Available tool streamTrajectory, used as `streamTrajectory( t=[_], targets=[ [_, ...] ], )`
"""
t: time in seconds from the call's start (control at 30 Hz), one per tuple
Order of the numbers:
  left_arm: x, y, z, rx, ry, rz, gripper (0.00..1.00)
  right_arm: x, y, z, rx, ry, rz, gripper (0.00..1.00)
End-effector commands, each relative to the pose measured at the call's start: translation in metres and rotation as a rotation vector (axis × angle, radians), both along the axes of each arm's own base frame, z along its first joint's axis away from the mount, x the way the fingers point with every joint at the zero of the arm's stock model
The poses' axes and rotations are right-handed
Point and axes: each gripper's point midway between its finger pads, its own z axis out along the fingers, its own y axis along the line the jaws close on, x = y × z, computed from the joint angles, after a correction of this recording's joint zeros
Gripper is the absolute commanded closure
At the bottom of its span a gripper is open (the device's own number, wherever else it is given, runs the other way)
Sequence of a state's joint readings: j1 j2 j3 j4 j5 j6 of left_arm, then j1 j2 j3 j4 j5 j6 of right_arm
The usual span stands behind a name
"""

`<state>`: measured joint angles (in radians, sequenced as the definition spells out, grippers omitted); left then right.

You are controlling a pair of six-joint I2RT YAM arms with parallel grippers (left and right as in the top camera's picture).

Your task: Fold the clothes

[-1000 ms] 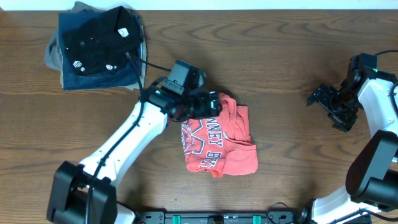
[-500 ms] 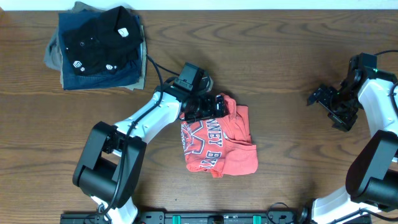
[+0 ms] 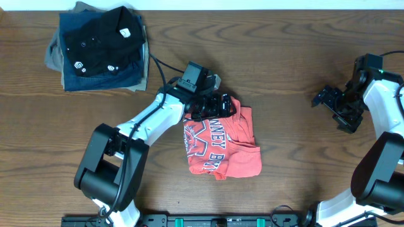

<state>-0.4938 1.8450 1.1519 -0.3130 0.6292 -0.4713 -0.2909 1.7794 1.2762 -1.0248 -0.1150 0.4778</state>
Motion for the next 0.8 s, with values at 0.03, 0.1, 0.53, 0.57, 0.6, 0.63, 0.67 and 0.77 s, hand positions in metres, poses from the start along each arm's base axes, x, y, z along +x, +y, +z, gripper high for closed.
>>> streamTrajectory(
  t=[0.03,0.1,0.53,0.57,0.6,0.63,0.67,0.77],
  targets=[
    [-0.009,-0.018,0.004,-0.025,-0.015,-0.046,0.18,0.003,-0.003,0.005,-0.009,-0.017,0.009,0.01],
    [-0.012,-0.026,0.005,-0.034,-0.025,-0.06,0.22,0.003,-0.003,0.005,-0.009,-0.017,0.009,0.01],
    [-0.004,-0.046,0.004,-0.038,-0.095,-0.039,0.57,0.003,-0.003,0.005,-0.009,-0.017,0.009,0.01],
    [-0.004,-0.046,0.002,-0.035,-0.091,-0.039,0.58,0.003,-0.003,0.005,-0.009,-0.018,0.009,0.01],
    [-0.005,-0.046,-0.001,-0.031,-0.086,-0.039,0.58,0.003,-0.003,0.005,-0.009,-0.017,0.008,0.01],
    [-0.005,-0.046,-0.005,-0.028,-0.08,-0.039,0.6,0.003,-0.003,0.005,-0.009,-0.017,0.009,0.01],
    [-0.004,-0.046,-0.008,-0.026,-0.074,-0.037,0.63,0.003,-0.003,0.005,-0.009,-0.018,0.009,0.01],
    [-0.002,-0.051,-0.024,-0.026,-0.053,-0.025,0.67,0.003,-0.003,0.005,-0.009,-0.017,0.008,0.01]
  ],
)
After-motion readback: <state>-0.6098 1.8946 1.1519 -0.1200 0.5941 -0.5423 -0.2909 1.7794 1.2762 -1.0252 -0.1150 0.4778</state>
